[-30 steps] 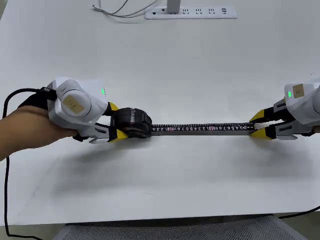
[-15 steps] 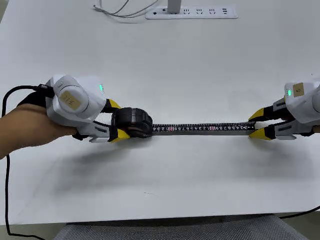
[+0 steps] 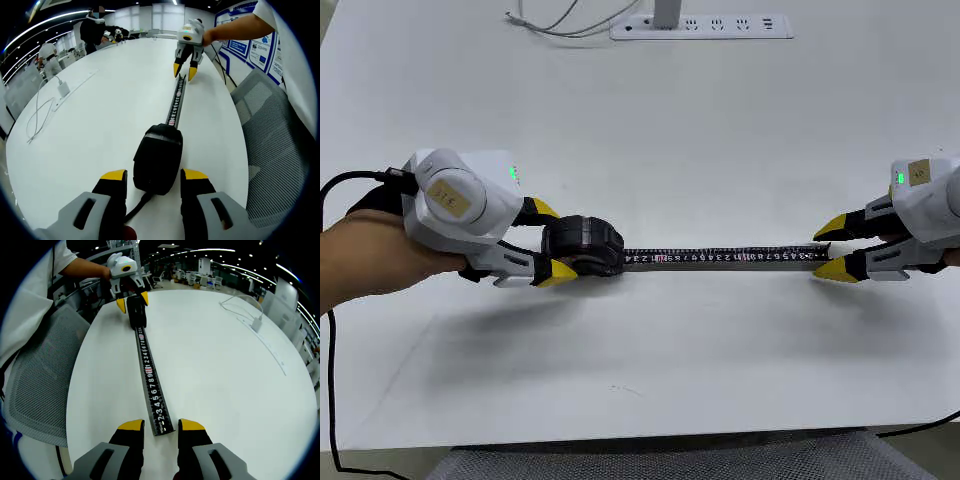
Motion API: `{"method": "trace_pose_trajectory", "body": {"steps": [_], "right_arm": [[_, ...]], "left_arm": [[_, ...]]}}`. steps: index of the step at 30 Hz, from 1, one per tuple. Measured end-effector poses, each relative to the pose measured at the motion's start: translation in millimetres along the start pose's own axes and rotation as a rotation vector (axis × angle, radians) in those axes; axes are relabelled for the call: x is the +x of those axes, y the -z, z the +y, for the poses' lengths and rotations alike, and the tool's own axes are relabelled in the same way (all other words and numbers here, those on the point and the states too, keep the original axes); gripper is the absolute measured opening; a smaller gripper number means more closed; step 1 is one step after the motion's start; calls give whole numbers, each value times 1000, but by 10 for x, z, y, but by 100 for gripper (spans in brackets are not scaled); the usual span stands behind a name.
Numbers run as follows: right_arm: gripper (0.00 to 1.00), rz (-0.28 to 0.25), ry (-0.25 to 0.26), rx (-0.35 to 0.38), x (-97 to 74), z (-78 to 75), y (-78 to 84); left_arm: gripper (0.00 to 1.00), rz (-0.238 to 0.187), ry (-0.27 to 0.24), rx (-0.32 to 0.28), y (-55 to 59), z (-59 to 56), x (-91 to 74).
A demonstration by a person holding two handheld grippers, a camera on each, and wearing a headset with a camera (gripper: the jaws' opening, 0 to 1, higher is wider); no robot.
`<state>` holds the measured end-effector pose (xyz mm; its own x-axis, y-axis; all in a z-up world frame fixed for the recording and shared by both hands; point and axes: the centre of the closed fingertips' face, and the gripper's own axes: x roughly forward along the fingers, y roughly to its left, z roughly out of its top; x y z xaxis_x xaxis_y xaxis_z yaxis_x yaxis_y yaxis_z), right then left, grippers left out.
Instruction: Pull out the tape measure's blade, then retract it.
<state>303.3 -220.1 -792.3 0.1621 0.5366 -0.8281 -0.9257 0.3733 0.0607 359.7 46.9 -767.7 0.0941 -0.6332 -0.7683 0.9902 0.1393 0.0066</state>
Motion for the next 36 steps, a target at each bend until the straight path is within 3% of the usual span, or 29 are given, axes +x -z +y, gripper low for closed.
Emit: {"method": "trace_pose_trajectory", "body": {"steps": [13, 22, 27, 36], "right_arm": [[27, -46, 18, 38, -53, 11, -112], [35, -116, 81, 131, -143, 26, -227], [45, -136, 119, 146, -190, 73, -264], [51, -160, 165, 169, -274, 154, -310]], "left_arm": [[41, -24, -7, -35, 4, -38, -96], [45, -100, -59, -86, -43, -48, -263], [48, -115, -101, -98, -23, -35, -397], [56, -151, -157, -159, 39, -54, -598]]}}
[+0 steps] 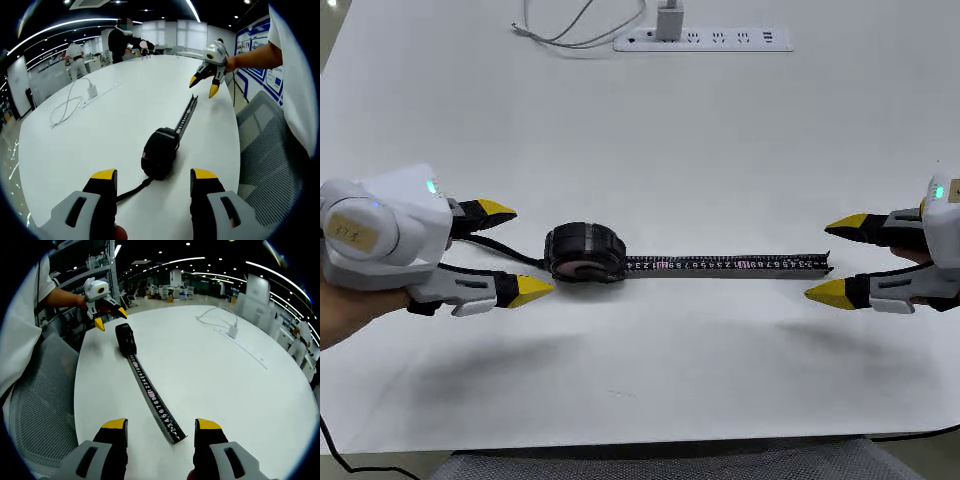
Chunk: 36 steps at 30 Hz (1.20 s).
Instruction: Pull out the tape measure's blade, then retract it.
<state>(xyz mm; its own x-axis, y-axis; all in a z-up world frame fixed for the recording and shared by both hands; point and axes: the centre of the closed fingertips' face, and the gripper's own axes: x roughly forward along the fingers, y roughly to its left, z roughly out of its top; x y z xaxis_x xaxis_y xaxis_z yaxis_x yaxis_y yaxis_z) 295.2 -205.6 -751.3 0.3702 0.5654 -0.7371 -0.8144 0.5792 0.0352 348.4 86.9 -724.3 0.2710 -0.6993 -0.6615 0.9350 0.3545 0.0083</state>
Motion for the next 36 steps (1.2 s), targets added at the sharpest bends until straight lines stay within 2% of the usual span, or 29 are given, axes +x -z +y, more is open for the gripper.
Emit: {"method": "trace_pose_trajectory", "body": {"steps": [8, 21, 29, 36], "right_arm": [[59, -14, 28, 20, -92, 58, -7], [69, -38, 69, 53, -234, 172, -35], [73, -52, 94, 71, -311, 236, -29], [76, -51, 113, 78, -366, 306, 22]], "left_arm": [[60, -13, -34, -47, 78, -45, -122], [74, -33, -81, -99, 167, -121, -270], [79, -37, -101, -142, 249, -187, -346], [85, -28, -121, -154, 352, -232, -416]]}}
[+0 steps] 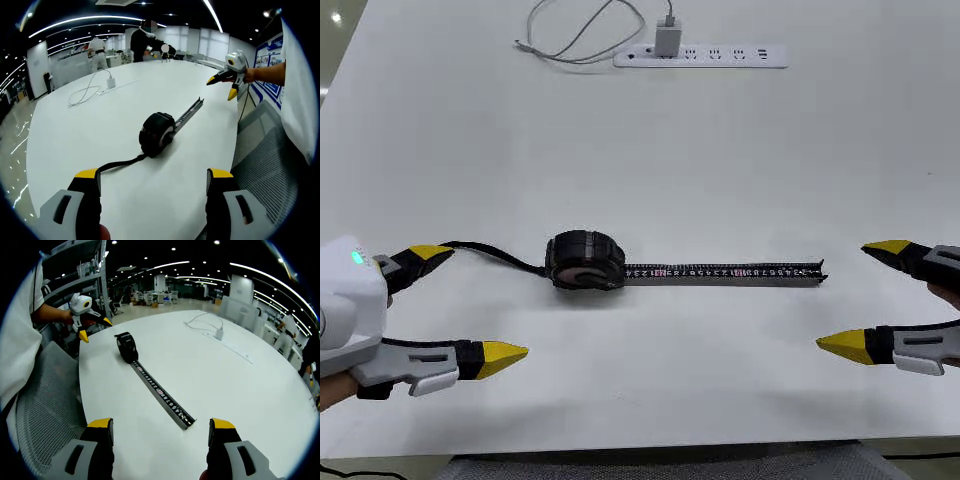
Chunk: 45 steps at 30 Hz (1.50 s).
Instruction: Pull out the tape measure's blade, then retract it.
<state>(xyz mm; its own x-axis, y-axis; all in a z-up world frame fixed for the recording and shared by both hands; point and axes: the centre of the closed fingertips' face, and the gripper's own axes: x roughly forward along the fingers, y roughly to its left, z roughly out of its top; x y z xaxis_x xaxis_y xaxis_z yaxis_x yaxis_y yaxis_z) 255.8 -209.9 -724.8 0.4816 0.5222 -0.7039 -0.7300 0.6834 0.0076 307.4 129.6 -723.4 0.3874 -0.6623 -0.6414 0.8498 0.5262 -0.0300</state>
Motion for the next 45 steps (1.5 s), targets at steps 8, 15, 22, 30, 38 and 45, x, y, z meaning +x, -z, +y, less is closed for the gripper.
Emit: {"method": "trace_pose_trajectory", "body": {"steps": [8, 15, 22, 30, 38, 45], "right_arm": [[81, -14, 23, 26, -62, 37, 44], [85, -24, 32, 44, -87, 97, 77], [90, -31, 37, 62, -108, 173, 141], [94, -39, 49, 94, -126, 252, 245], [96, -54, 64, 115, -150, 289, 287], [96, -51, 63, 123, -154, 301, 307]], "left_arm": [[90, -21, -26, -40, 79, -40, -75], [92, -36, -57, -66, 136, -79, -118], [94, -48, -93, -103, 232, -61, -185], [95, -62, -141, -123, 318, -51, -304], [97, -74, -151, -144, 353, -96, -317], [97, -82, -149, -137, 314, -126, -286]]}}
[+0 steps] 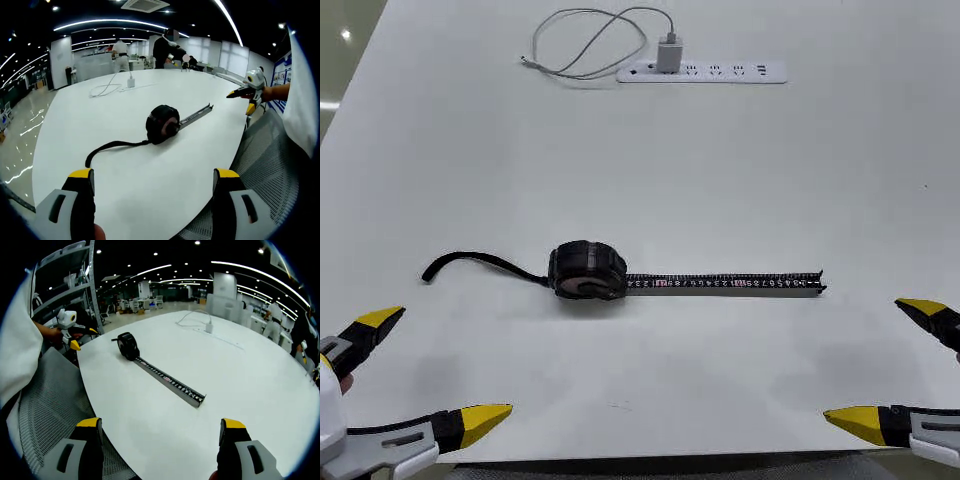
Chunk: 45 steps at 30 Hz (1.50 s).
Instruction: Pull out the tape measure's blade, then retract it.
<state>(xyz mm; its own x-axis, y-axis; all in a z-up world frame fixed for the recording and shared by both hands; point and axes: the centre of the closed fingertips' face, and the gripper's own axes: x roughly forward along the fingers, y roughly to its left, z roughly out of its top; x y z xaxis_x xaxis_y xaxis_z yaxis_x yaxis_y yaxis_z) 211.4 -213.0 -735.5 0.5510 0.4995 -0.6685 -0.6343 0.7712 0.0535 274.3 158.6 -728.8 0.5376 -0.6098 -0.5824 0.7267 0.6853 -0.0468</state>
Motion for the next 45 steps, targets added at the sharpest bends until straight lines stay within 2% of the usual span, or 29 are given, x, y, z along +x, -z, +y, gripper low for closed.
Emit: {"method": "trace_pose_trajectory", "body": {"steps": [25, 31, 45], "right_arm": [[96, 18, -8, -17, 12, 11, 18], [95, 20, -3, -26, 9, 3, 21], [95, 9, -3, -17, 8, 0, -2]], "left_arm": [[96, -3, 1, -9, 9, -43, 6], [95, -8, -7, -5, -17, -36, 11], [92, -26, 7, -36, -126, -142, 116]]}}
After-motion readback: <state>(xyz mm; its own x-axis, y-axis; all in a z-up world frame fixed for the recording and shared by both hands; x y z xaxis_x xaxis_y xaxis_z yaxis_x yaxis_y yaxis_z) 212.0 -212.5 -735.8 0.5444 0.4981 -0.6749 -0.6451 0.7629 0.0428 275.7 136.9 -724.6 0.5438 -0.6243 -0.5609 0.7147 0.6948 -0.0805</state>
